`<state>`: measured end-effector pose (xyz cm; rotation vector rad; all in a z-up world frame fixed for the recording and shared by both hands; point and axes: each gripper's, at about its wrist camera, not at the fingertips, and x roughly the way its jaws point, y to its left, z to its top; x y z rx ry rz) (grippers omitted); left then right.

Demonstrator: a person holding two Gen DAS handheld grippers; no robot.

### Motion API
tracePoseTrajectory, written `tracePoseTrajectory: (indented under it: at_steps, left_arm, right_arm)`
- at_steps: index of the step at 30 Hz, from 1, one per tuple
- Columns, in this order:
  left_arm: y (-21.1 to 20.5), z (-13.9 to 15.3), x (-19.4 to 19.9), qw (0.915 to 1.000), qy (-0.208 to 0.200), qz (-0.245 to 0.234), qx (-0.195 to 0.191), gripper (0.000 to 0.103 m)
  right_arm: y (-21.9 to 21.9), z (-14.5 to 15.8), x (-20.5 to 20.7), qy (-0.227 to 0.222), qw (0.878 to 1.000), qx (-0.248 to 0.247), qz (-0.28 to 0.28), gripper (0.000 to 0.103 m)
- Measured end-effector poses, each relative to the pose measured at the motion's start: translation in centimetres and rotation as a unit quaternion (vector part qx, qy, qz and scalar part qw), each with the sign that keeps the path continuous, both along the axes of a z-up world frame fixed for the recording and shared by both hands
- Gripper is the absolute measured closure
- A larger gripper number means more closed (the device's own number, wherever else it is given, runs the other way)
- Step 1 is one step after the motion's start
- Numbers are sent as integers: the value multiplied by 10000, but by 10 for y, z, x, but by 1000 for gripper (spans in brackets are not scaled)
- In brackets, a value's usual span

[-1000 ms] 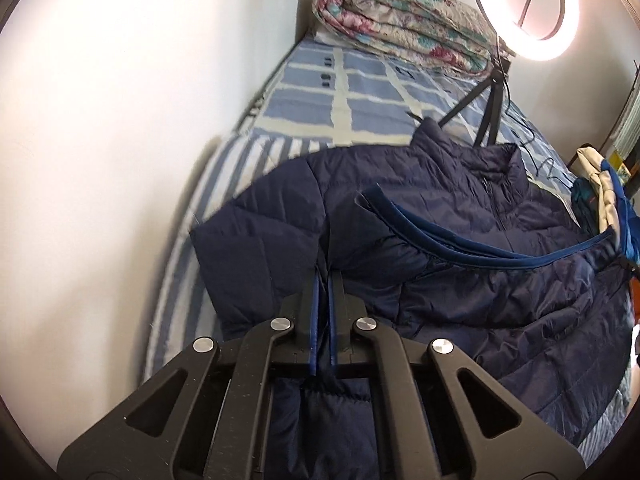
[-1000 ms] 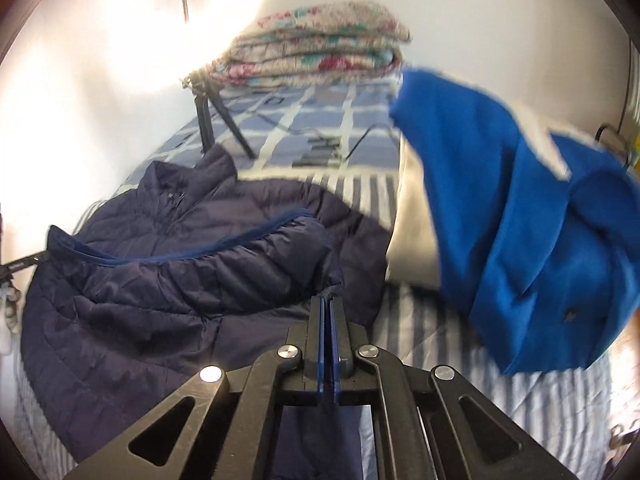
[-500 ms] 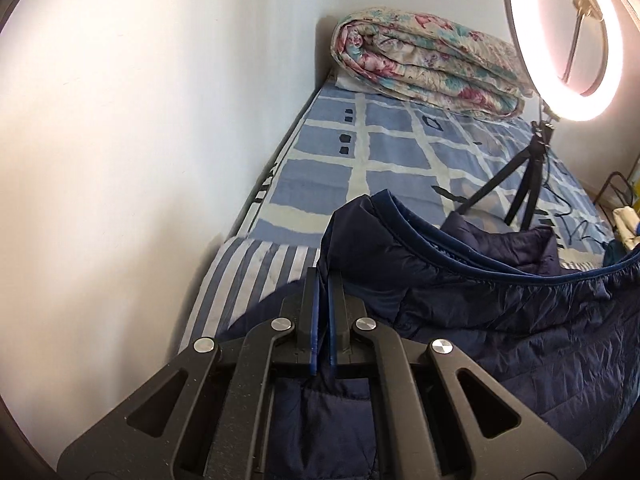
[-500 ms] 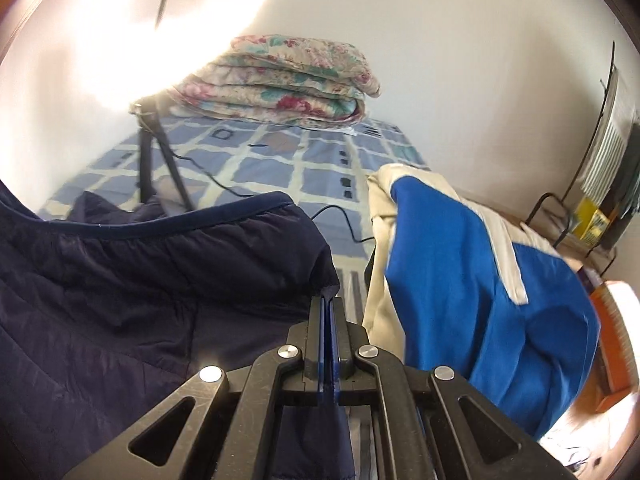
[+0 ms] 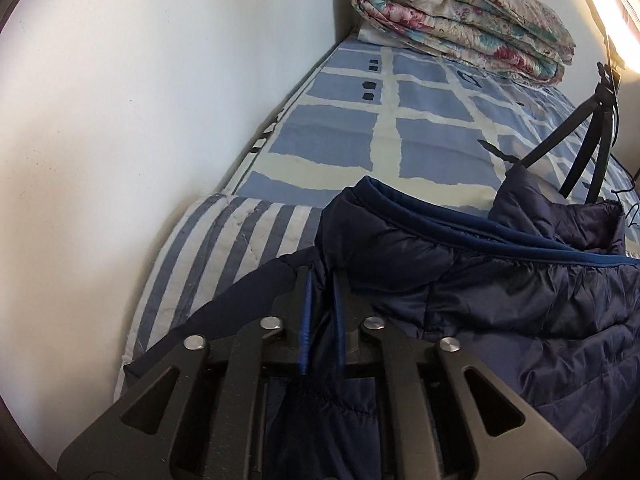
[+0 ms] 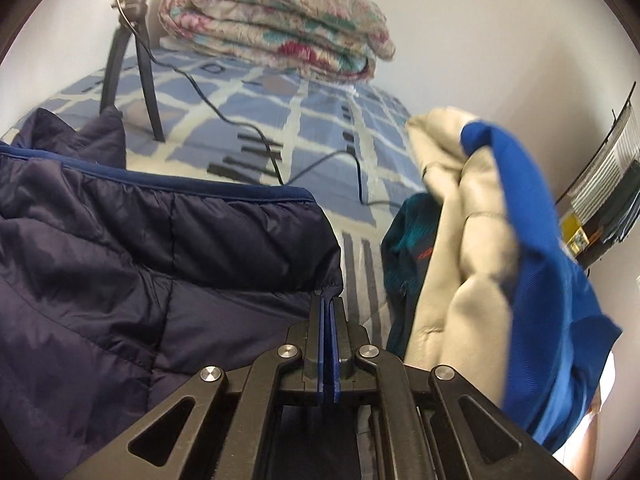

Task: Fold large clothes

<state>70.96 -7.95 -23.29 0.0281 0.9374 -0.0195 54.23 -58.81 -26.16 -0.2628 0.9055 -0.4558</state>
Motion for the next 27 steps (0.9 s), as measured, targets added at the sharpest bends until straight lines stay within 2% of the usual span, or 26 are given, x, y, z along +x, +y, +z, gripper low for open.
tracePoseTrajectory:
  at_steps: [1, 2, 3, 4, 5, 8, 10, 11, 16, 18, 21, 24, 27]
  left_arm:
    - [1, 0, 0, 10000, 13, 72, 42, 70]
    - [3, 4, -1, 9999, -43, 124, 16, 58]
    - [5, 10, -5, 9998, -141, 145, -38, 58]
    - [8, 15, -7, 9996, -226, 141, -69, 58]
    - [9, 24, -12, 9994, -328, 130, -59, 58]
    - [1, 51, -32, 9976, -682, -138, -23, 58]
    - [-10, 66, -49, 9958, -794, -419, -160, 58]
    - [-21, 73, -58, 9939, -779, -692, -347, 58]
    - [-90, 85, -88, 9817, -602, -1664, -706, 58]
    - [-114, 81, -89, 9785, -523, -1801, -863, 58]
    - [-148, 67, -80, 9779, -368, -1828, -941, 58]
    - [-174, 43, -73, 9825, -261, -1739, -618, 58]
    - [-187, 13, -64, 9857, 18, -1648, -337, 58]
  right_arm:
    - [1, 0, -1, 3, 10000, -27, -10, 102]
    - [3, 1, -4, -33, 10000, -25, 38, 94]
    - [5, 3, -6, -74, 9999, -48, 48, 88]
    - [7, 7, -11, -145, 9999, -43, 69, 73]
    - [9, 10, -15, -211, 9997, 13, 132, 68]
    - [11, 27, -32, -430, 9981, 346, 275, 67]
    - [14, 40, -52, -591, 9948, 696, 447, 67]
    - [16, 43, -59, -633, 9938, 768, 495, 67]
    - [38, 55, -115, -755, 9835, 1346, 948, 67]
    - [49, 54, -138, -752, 9804, 1437, 1116, 67]
    - [58, 49, -159, -688, 9768, 1594, 1255, 67]
    - [61, 44, -173, -650, 9750, 1658, 1328, 67]
    - [61, 38, -180, -557, 9738, 1723, 1378, 67]
